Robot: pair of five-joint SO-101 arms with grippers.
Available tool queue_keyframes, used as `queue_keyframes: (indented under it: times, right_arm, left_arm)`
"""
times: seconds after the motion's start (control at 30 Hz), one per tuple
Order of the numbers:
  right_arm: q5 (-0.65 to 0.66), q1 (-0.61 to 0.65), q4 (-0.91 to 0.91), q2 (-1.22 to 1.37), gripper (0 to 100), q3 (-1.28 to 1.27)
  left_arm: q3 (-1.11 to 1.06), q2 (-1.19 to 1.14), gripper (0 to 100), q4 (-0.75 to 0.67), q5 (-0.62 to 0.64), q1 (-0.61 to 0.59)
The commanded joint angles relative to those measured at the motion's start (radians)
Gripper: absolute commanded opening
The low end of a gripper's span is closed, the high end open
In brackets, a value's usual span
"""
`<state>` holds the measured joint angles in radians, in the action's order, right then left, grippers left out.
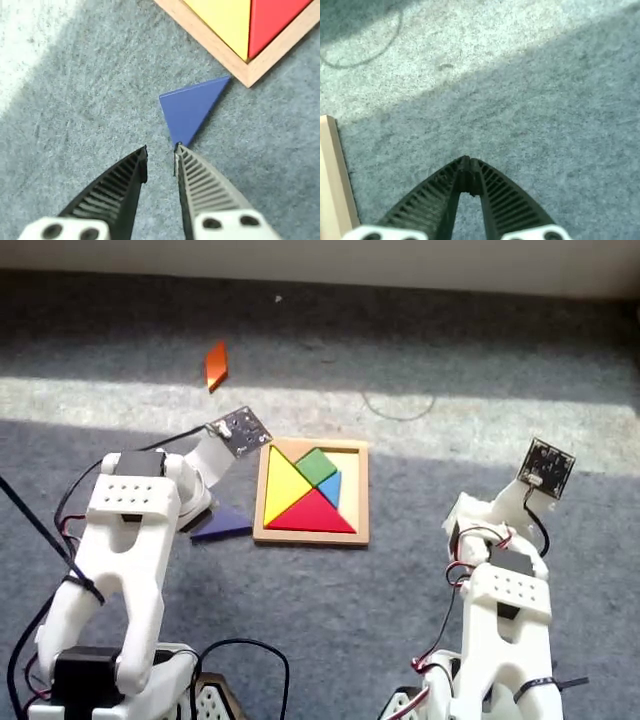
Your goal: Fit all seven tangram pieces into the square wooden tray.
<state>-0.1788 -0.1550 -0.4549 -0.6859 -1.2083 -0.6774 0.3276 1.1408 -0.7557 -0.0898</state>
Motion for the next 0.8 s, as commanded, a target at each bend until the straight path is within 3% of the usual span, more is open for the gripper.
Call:
queue_keyframes:
  times: [0.0,0.2,0.4,0.57,0.77]
  right_arm:
    - [0.012,0.004,0.021,-0.03,1.0,0.007]
    - [0.012,0.005,0.021,-0.03,1.0,0.007]
    - [0.012,0.005,0.021,-0.03,1.0,0.007]
    - [0.014,0.005,0.021,-0.03,1.0,0.007]
    - [0.025,0.005,0.021,-0.03,1.0,0.005]
  left_arm:
    - [0.053,0.038,11,-0.023,0.121,0.019]
    - [0.053,0.036,12,-0.138,0.324,0.018]
    - [0.044,0.036,30,-0.135,0.39,0.022]
    - [0.042,0.035,30,-0.075,0.405,0.027]
    - [0.016,-0.001,30,-0.046,0.661,0.051]
